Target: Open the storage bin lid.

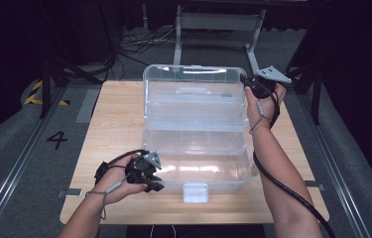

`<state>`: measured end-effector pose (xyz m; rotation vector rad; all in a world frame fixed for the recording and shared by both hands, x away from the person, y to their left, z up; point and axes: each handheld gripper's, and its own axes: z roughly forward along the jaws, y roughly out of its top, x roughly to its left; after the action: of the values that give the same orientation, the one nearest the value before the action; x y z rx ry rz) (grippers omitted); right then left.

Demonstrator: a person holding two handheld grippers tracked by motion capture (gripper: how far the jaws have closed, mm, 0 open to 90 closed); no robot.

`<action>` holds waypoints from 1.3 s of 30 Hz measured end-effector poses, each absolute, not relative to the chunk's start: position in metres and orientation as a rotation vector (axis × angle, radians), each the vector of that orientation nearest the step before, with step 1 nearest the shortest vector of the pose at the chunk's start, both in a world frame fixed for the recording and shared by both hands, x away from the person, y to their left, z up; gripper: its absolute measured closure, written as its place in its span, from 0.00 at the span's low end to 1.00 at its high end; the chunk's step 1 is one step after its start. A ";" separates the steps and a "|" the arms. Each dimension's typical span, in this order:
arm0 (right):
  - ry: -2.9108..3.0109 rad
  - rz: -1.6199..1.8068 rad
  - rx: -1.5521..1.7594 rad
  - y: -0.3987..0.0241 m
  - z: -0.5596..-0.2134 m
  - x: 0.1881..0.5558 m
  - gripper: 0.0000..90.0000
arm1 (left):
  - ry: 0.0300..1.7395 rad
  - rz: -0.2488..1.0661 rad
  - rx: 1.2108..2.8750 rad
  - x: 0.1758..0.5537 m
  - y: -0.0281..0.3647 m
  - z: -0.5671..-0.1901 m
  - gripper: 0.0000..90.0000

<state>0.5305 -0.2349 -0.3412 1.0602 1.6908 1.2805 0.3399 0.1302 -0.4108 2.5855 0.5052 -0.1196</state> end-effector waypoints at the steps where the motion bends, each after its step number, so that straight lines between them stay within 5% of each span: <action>1: 1.693 1.280 1.058 -0.235 -0.342 0.531 0.93 | 0.507 -0.121 2.587 0.340 0.130 -0.411 0.85; 39: 1.743 1.250 1.050 -0.235 -0.359 0.558 0.92 | 0.504 -0.116 2.596 0.340 0.129 -0.414 0.86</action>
<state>0.5579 -0.2353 -0.3590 1.0496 1.7435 1.2502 0.3398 0.1292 -0.4138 2.5961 0.5039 -0.1161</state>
